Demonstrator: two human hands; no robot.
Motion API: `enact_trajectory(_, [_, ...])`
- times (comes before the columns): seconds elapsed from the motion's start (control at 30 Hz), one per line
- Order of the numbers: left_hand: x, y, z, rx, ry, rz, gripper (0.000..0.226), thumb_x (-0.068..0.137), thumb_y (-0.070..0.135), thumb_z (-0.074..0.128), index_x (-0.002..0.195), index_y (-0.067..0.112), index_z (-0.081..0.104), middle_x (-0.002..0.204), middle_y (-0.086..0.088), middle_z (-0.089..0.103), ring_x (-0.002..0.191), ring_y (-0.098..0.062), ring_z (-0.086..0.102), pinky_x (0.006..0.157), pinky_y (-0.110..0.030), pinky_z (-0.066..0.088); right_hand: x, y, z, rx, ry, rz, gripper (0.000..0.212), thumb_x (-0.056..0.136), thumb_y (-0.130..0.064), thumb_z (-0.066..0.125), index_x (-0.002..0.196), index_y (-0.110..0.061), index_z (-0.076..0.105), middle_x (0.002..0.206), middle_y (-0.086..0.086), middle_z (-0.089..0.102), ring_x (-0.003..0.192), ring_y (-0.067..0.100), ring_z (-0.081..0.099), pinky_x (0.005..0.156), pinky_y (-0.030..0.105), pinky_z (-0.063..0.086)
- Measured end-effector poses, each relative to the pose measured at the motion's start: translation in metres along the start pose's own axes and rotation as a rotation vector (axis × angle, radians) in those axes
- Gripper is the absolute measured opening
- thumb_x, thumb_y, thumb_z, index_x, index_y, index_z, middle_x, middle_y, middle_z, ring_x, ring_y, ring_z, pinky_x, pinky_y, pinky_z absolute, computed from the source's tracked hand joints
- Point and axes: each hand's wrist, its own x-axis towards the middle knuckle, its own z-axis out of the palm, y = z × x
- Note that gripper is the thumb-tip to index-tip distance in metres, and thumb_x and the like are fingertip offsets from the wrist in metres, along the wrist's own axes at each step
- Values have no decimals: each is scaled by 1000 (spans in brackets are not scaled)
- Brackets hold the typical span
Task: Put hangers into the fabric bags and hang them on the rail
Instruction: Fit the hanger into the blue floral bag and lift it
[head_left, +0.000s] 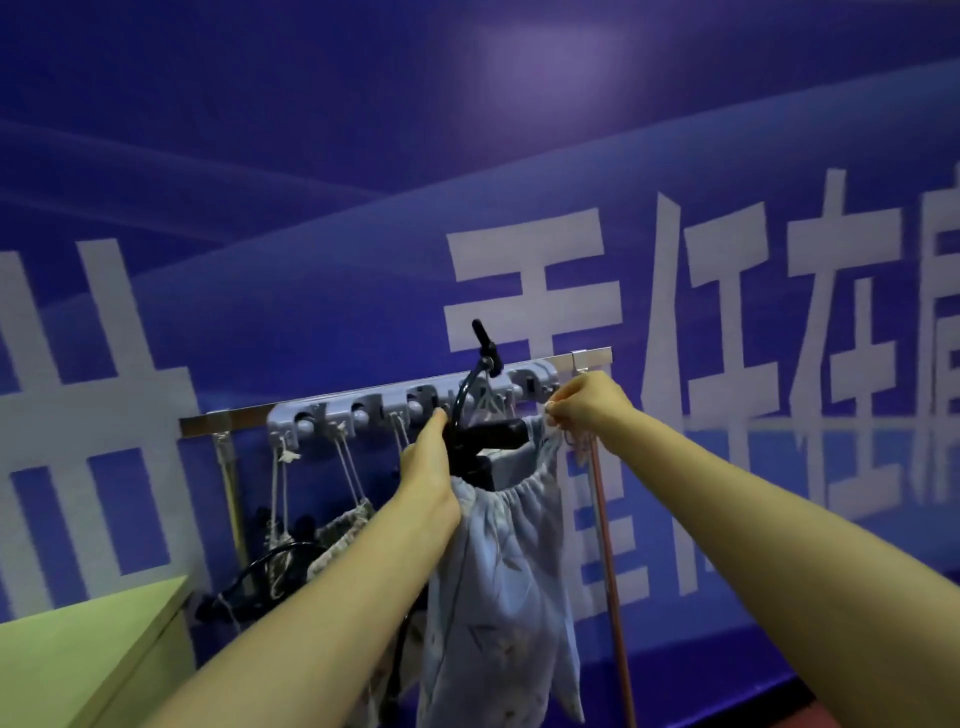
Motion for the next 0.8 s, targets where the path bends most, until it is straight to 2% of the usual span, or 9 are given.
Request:
enact_trajectory(0.07, [8,-11,8,-7,-3,-30,38,88,38,58,109,7,61,83,-9,63,71,-22,62,61,-30,51,6,1,-2,129,-20,22,15,84,-6,63,70,-3,69,75,20,68,62,25,60,62,34,56])
enact_trajectory(0.13, [17,-21,14,-27,-10,-54,40,87,38,59,110,5,62,86,-13,65,74,-27,64,73,-37,56,11,0,-2,326,-50,77,20,87,-2,58,67,-4,62,61,13,55,49,20,49,42,23,45])
enact_trajectory(0.17, [27,-25,20,-32,-16,-65,38,87,37,60,108,5,63,87,-15,66,75,-30,65,79,-42,56,18,-1,-3,379,-47,89,20,87,0,57,68,-5,61,57,10,50,47,19,45,37,20,41])
enact_trajectory(0.23, [38,-32,28,-23,-9,-71,33,86,34,61,101,5,61,91,-18,66,80,-33,65,84,-47,56,30,-1,-3,387,-32,71,18,86,0,56,69,-4,62,53,6,49,46,18,39,37,19,35])
enact_trajectory(0.3, [52,-39,37,-35,3,-76,33,86,28,62,106,2,59,94,-19,66,80,-33,65,74,-42,56,44,0,-3,309,-9,25,15,83,1,55,72,-1,65,51,3,53,47,18,37,41,20,31])
enact_trajectory(0.4, [74,-48,50,-58,-12,-101,38,86,22,63,114,-2,57,95,-18,64,77,-31,63,64,-33,51,62,-2,1,245,-6,-38,14,83,0,58,77,1,70,58,7,54,50,16,41,45,24,33])
enact_trajectory(0.53, [98,-63,58,-2,-51,-160,28,91,20,59,109,0,51,83,-15,58,68,-27,58,57,-30,45,85,-2,9,169,-37,-95,16,86,-4,60,73,-7,67,59,6,57,54,17,48,48,25,38])
enact_trajectory(0.63, [114,-74,57,52,-75,-177,34,92,19,57,116,-3,50,82,-15,59,65,-26,59,54,-28,46,103,6,10,139,6,-84,13,86,-6,61,76,-6,68,64,7,60,57,18,52,47,24,41])
enact_trajectory(0.8, [132,-85,63,84,-105,-192,31,93,18,56,109,-8,54,83,-18,62,65,-27,60,52,-27,46,128,15,15,101,39,-114,10,86,-8,64,77,-11,68,67,1,61,58,10,54,51,19,40])
